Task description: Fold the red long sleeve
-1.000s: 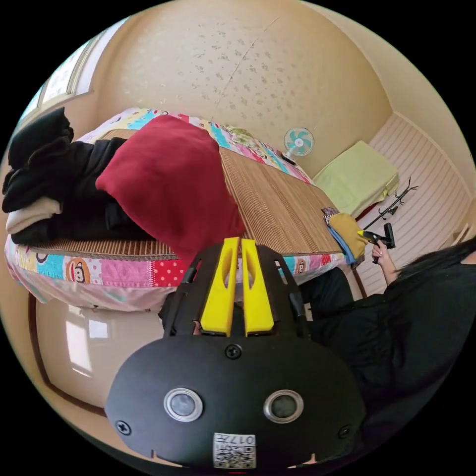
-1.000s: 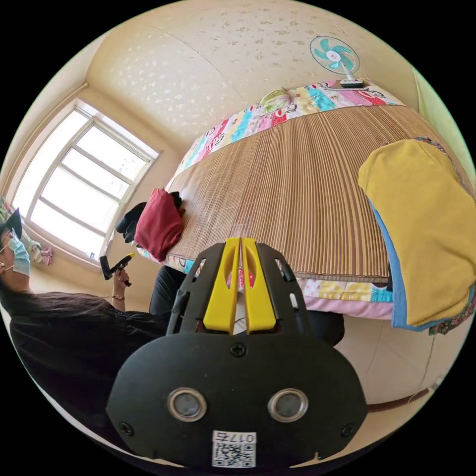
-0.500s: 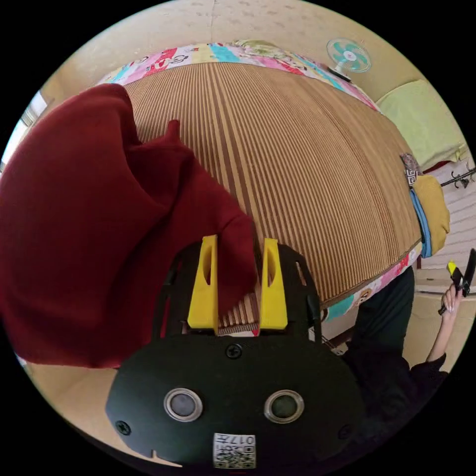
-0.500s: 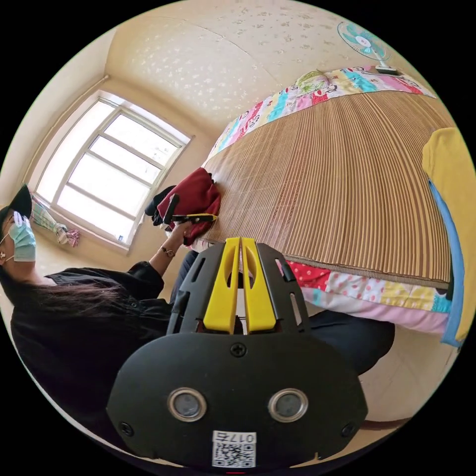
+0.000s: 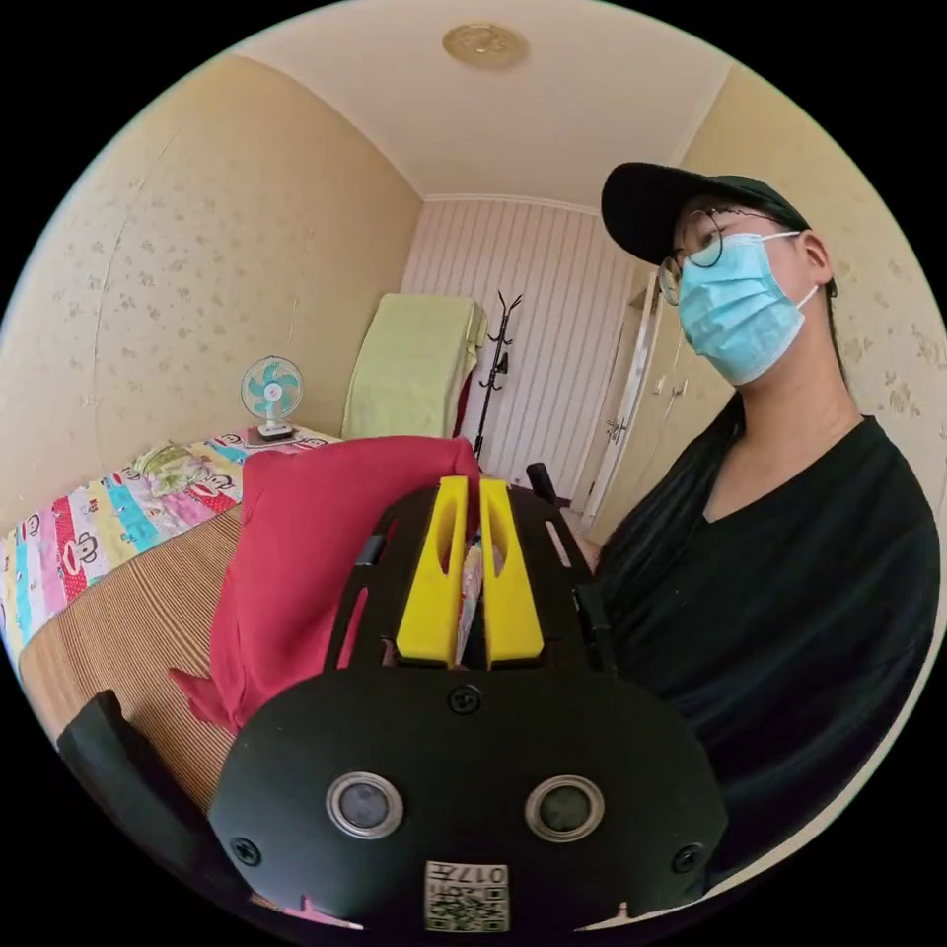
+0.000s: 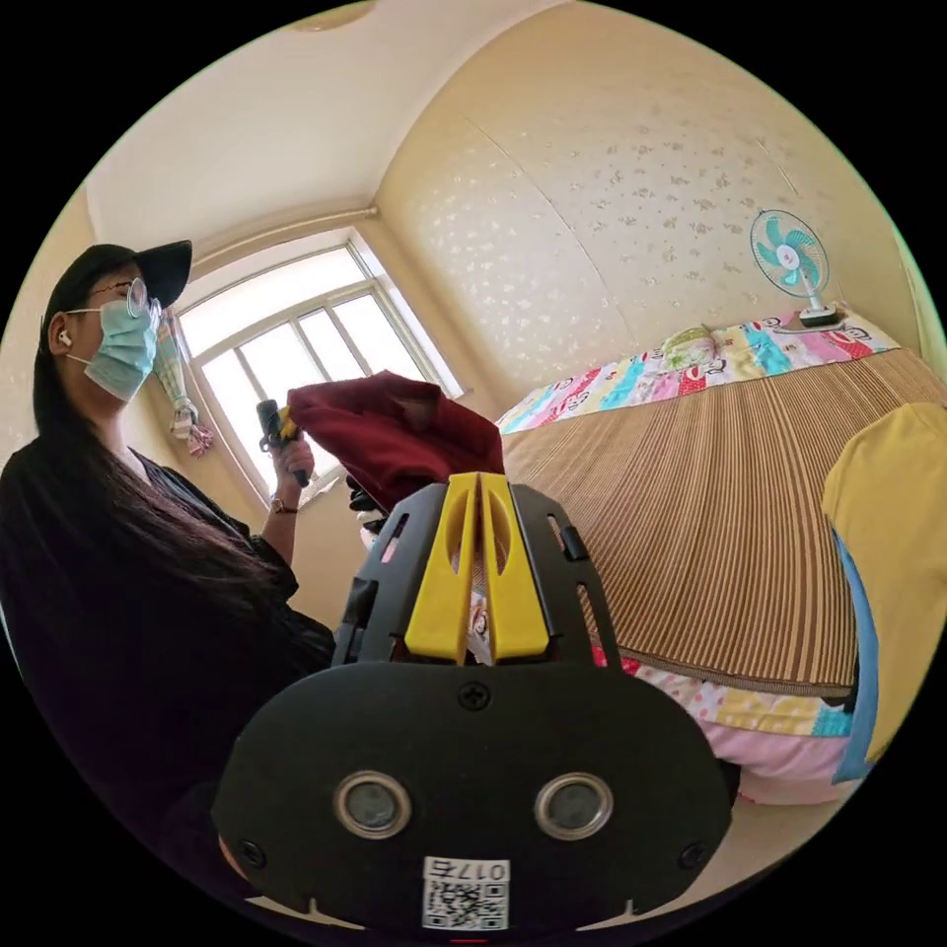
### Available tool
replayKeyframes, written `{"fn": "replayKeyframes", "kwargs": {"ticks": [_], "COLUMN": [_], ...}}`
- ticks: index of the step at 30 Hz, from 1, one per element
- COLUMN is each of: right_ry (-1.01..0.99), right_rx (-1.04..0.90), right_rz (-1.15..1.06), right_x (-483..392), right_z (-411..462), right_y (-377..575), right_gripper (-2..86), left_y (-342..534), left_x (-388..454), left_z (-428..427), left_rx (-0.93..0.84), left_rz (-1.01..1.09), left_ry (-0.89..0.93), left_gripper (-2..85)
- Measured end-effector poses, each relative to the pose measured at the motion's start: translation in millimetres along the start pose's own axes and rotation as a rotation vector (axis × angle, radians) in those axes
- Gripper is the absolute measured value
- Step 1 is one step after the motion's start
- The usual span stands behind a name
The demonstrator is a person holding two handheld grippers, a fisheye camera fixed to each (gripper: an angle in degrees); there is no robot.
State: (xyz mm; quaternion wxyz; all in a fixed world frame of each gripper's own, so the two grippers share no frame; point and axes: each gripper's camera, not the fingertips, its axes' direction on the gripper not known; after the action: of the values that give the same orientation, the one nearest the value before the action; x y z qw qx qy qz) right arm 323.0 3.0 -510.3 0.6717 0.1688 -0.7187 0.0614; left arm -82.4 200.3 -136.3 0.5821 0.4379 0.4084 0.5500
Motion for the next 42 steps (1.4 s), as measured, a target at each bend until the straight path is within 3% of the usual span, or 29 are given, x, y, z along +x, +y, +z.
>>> {"fn": "replayKeyframes", "kwargs": {"ticks": [4, 8, 12, 14, 20, 26, 30, 33, 36, 38, 40, 42], "right_ry": [-0.134, -0.128, -0.258, -0.173, 0.135, 0.373, 0.436, 0.577, 0.825, 0.930, 0.842, 0.821], "right_rx": [-0.068, -0.295, -0.408, -0.294, 0.070, 0.321, 0.379, 0.134, -0.074, -0.280, -0.387, -0.409], "right_rz": [-0.076, 0.011, 0.109, 0.117, -0.064, -0.344, -0.417, -0.400, -0.182, 0.008, -0.004, -0.037], "right_x": [-14.0, 0.9, 14.6, 2.7, -82.3, -186.0, -198.5, -148.7, -31.7, 59.0, 88.9, 103.4], "right_z": [54.1, 130.8, 200.7, 198.5, 98.0, 37.1, 51.3, 121.4, 221.4, 275.0, 292.9, 296.0], "right_y": [-12.3, 6.8, 28.4, 25.8, -35.1, -103.3, -165.0, -257.4, -326.1, -321.0, -286.7, -236.4], "right_gripper": [6.4, 12.6, 9.8, 3.8, 0.9, 0.6, 0.7, 1.1, 1.8, 3.4, 5.1, 6.2], "left_y": [3.2, 17.3, 17.5, 13.1, -6.3, -42.9, -92.2, -126.6, -110.8, -75.9, -15.9, 41.2], "left_x": [15.1, 7.0, 4.4, 6.7, 41.8, 41.6, -44.2, -184.6, -349.0, -423.6, -459.1, -465.2], "left_z": [-20.0, -22.8, -26.3, -36.6, -104.2, -147.6, -153.9, -125.2, -84.5, -52.9, -3.0, 37.6], "left_rx": [0.133, 0.245, 0.304, 0.306, 0.339, 0.452, 0.382, 0.211, 0.022, -0.159, -0.247, -0.334], "left_rz": [-0.044, -0.088, -0.116, -0.124, -0.040, -0.107, -0.190, -0.374, -0.626, -0.760, -0.760, -0.757], "left_ry": [0.129, 0.306, 0.383, 0.356, 0.096, -0.298, -0.584, -0.784, -1.092, -1.068, -0.885, -0.852], "left_gripper": [-0.3, -0.4, -0.5, -0.5, -0.5, -0.5, -0.4, -0.1, 0.4, 3.1, 6.8, 7.9]}}
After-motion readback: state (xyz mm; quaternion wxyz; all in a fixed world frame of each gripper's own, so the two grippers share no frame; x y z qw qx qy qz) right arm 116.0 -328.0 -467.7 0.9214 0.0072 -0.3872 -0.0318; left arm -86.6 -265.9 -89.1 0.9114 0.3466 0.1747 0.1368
